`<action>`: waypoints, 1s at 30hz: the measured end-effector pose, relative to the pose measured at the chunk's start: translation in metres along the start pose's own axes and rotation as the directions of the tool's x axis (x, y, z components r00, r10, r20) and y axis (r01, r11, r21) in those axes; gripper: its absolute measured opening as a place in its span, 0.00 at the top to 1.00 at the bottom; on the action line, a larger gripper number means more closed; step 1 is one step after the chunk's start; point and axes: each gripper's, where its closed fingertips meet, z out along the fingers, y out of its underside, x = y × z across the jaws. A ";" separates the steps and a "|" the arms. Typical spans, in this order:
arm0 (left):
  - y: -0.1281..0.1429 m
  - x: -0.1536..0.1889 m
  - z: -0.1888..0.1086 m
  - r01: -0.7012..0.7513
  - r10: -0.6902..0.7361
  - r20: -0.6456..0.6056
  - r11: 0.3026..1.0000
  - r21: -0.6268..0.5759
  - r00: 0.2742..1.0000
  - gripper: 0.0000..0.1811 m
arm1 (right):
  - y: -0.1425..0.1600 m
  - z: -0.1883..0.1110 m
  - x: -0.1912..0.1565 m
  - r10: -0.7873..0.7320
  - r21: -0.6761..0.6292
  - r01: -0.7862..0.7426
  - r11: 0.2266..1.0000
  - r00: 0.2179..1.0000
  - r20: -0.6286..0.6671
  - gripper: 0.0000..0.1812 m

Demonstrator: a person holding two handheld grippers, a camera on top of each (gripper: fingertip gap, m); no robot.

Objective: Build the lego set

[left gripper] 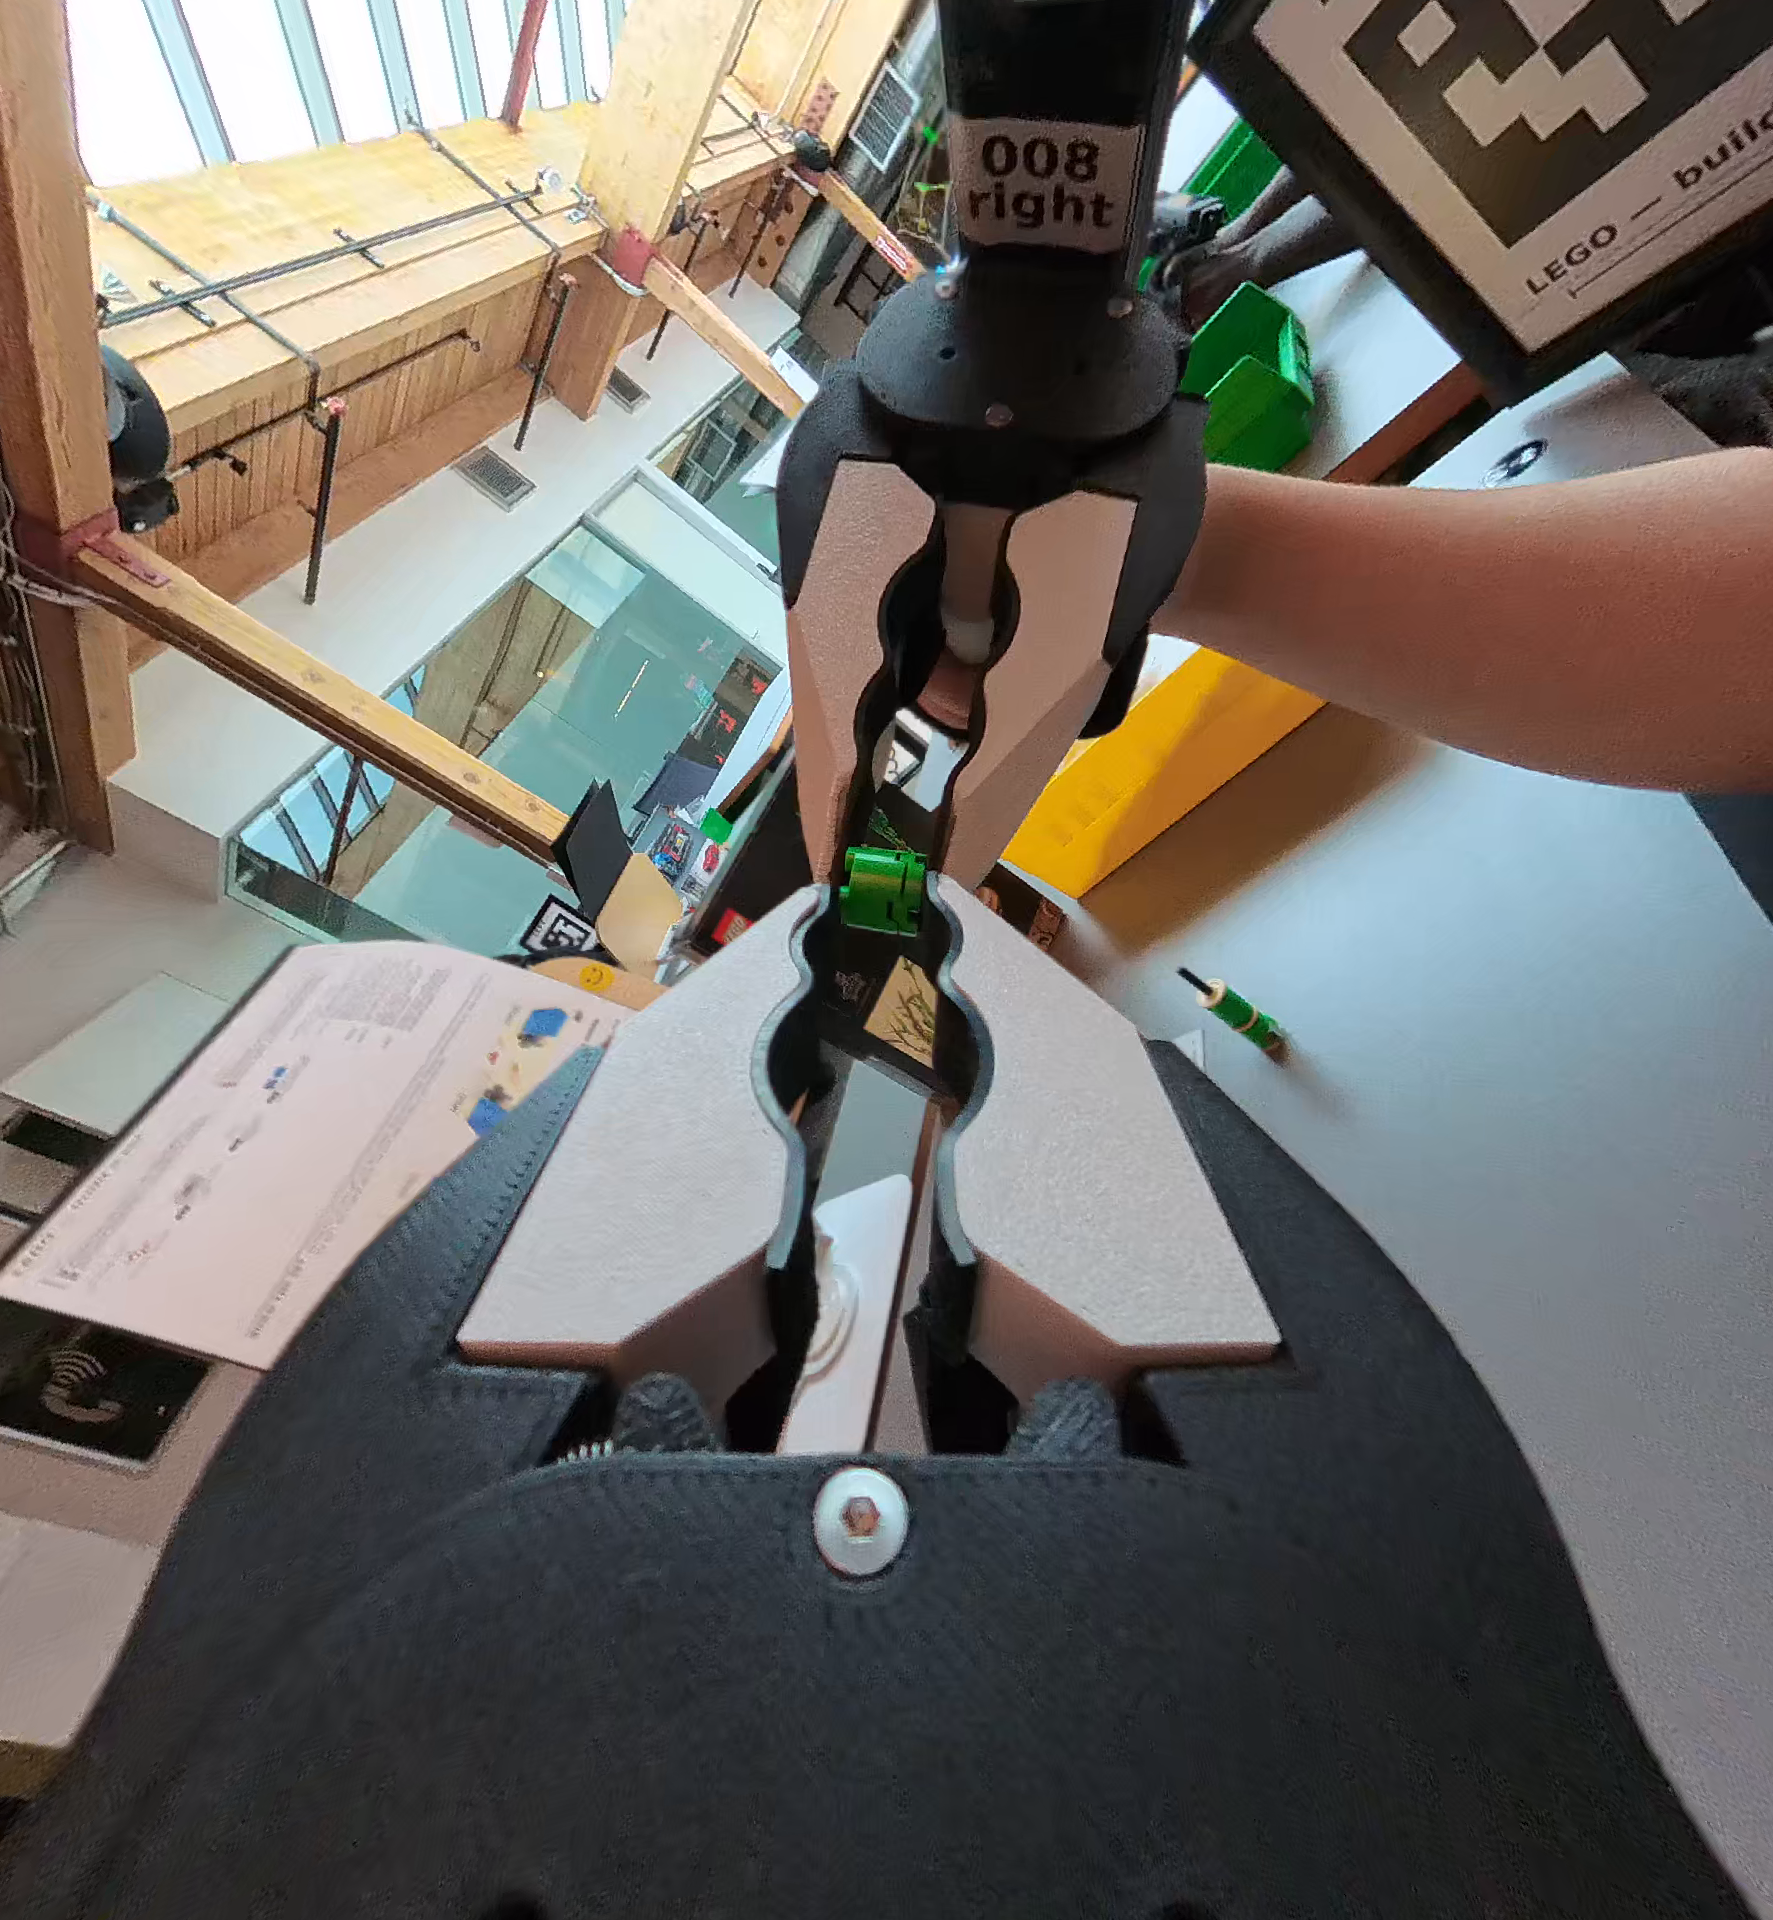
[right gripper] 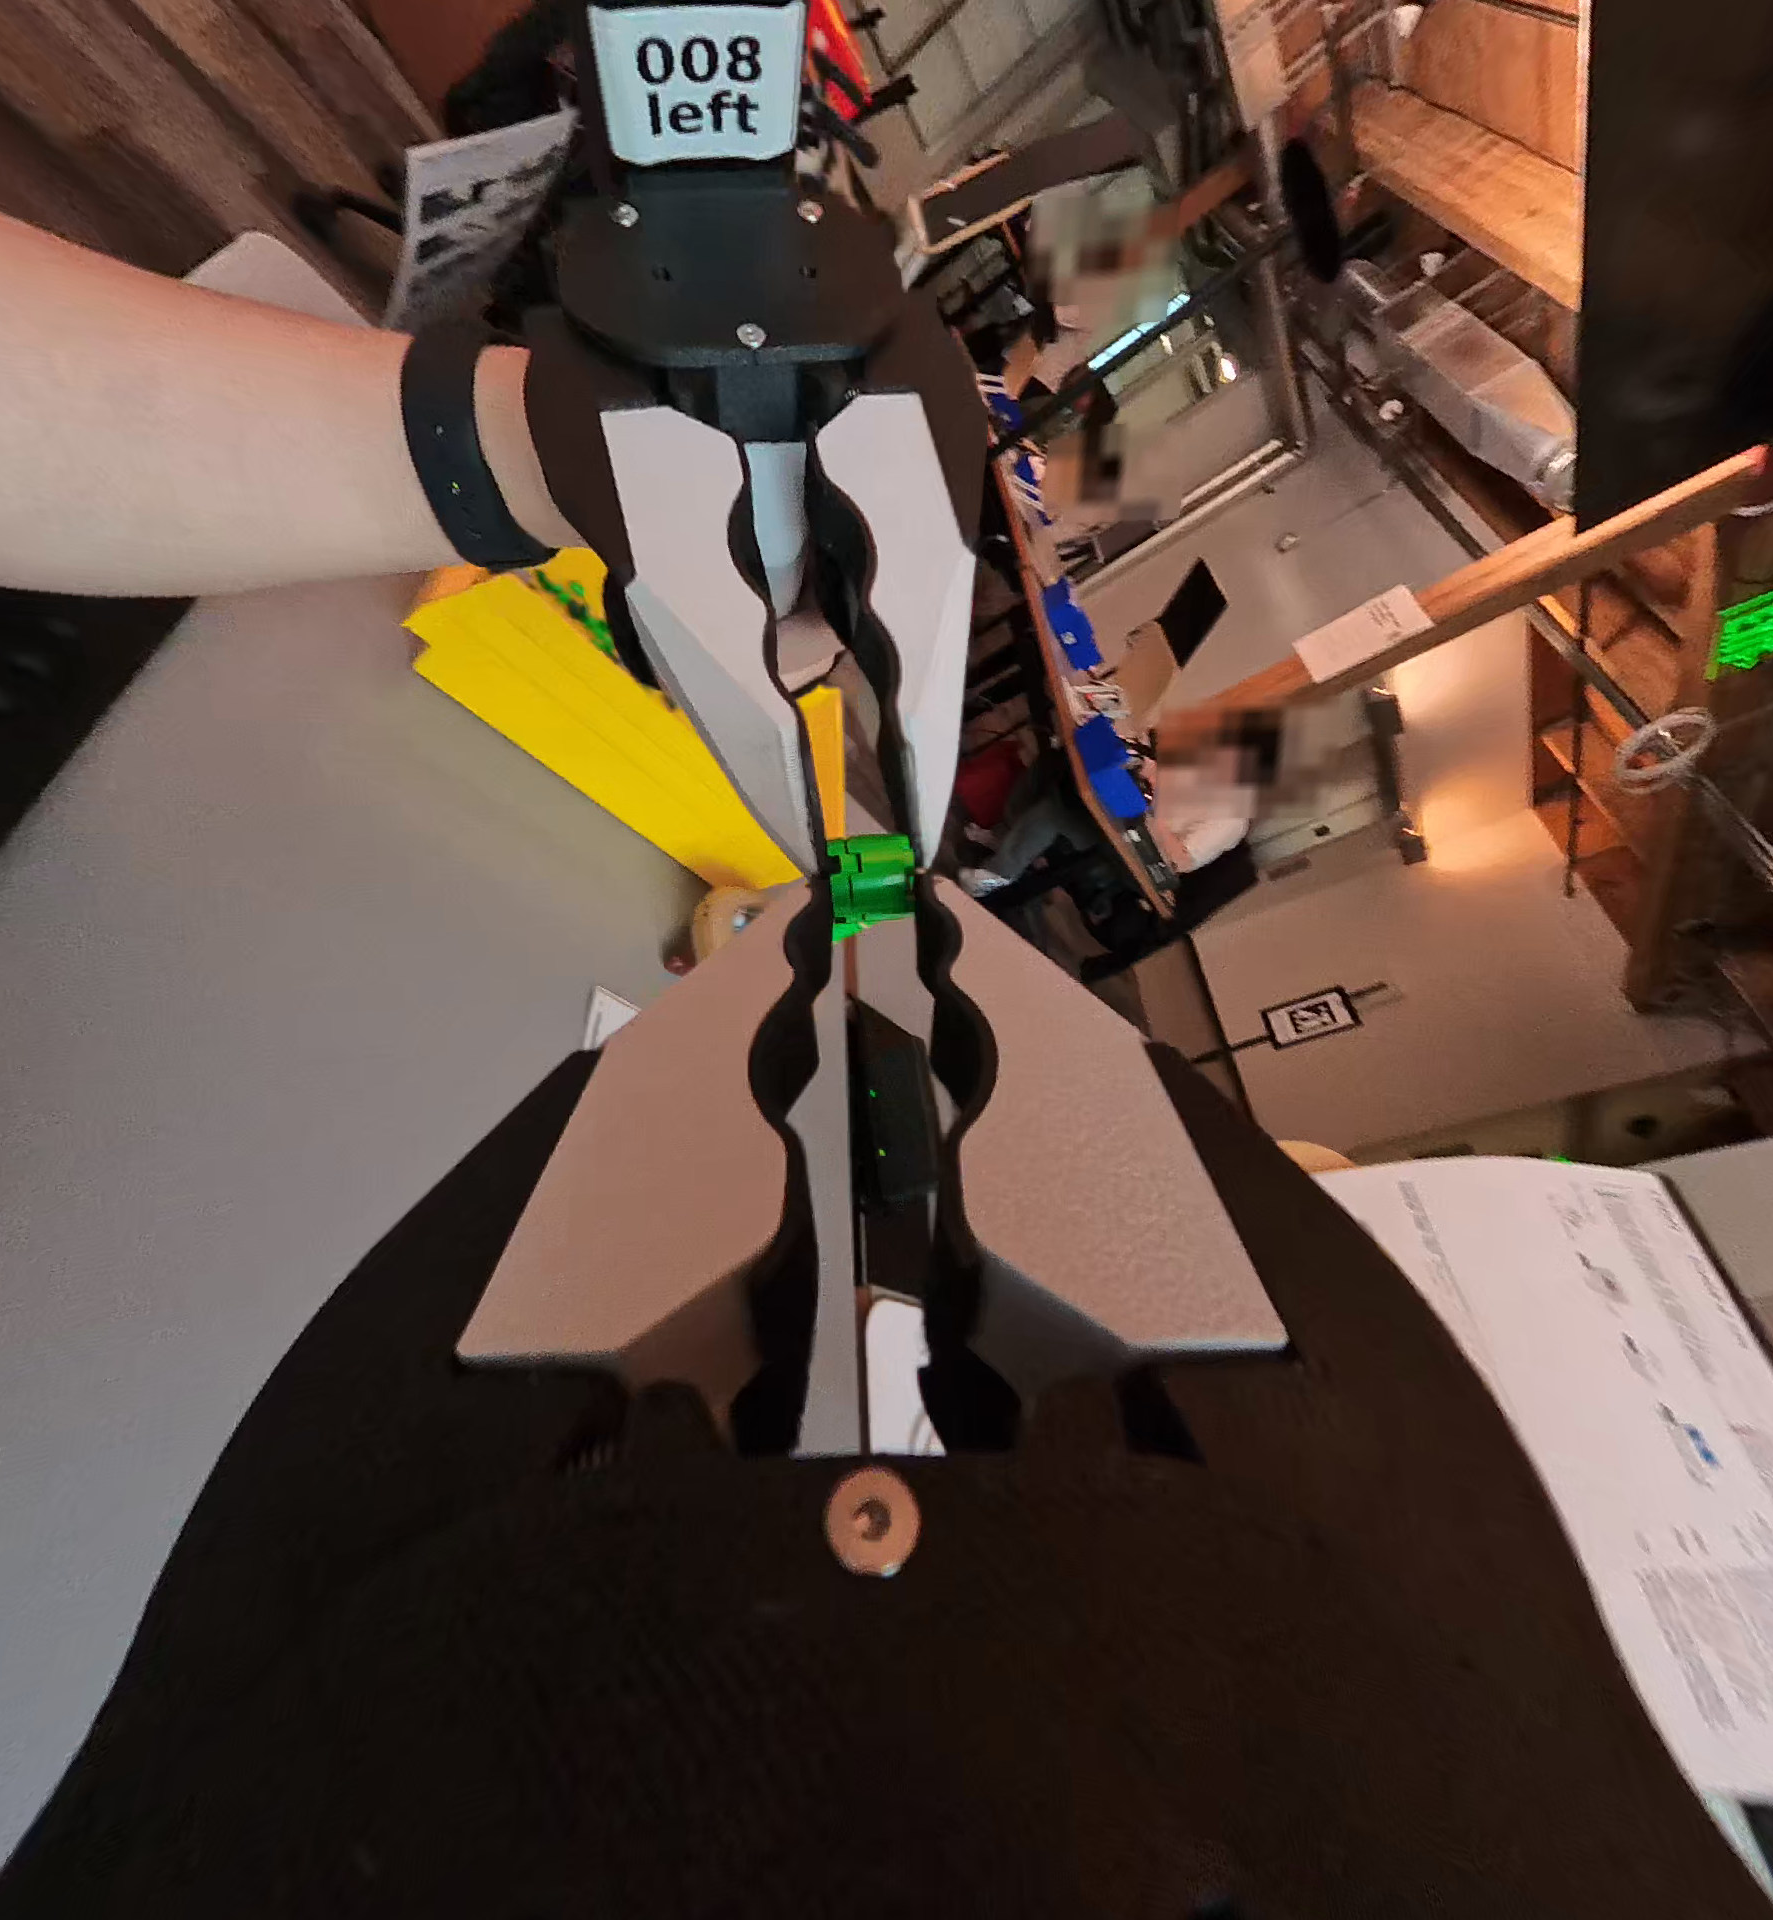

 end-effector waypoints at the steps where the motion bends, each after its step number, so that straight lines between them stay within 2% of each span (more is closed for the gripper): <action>1: -0.005 -0.002 0.002 -0.021 0.020 -0.007 1.000 -0.007 1.000 0.93 | -0.002 -0.004 0.003 -0.007 -0.008 0.007 1.000 1.000 -0.023 0.92; 4: -0.015 -0.001 0.004 -0.043 0.042 -0.039 0.999 -0.015 0.998 0.93 | -0.010 -0.011 0.004 -0.016 -0.009 0.015 1.000 0.999 -0.033 0.92; 7: -0.018 0.000 0.000 -0.065 0.065 -0.016 0.998 0.002 0.998 0.93 | -0.013 -0.010 0.002 -0.013 -0.002 0.013 1.000 1.000 -0.026 0.92; 10: -0.010 0.001 -0.002 -0.048 0.048 -0.028 0.998 -0.030 0.998 0.93 | -0.009 -0.004 0.000 -0.036 -0.033 0.036 0.999 0.999 -0.020 0.93; 15: 0.004 0.002 -0.002 -0.028 0.023 -0.053 0.996 -0.082 0.998 0.93 | 0.002 0.005 -0.003 0.023 -0.071 -0.022 0.997 0.999 0.023 0.93; 30: 0.014 0.004 0.001 0.040 -0.045 -0.077 0.997 -0.069 0.996 0.93 | 0.012 0.007 -0.007 0.072 -0.082 -0.066 0.994 0.995 0.064 0.94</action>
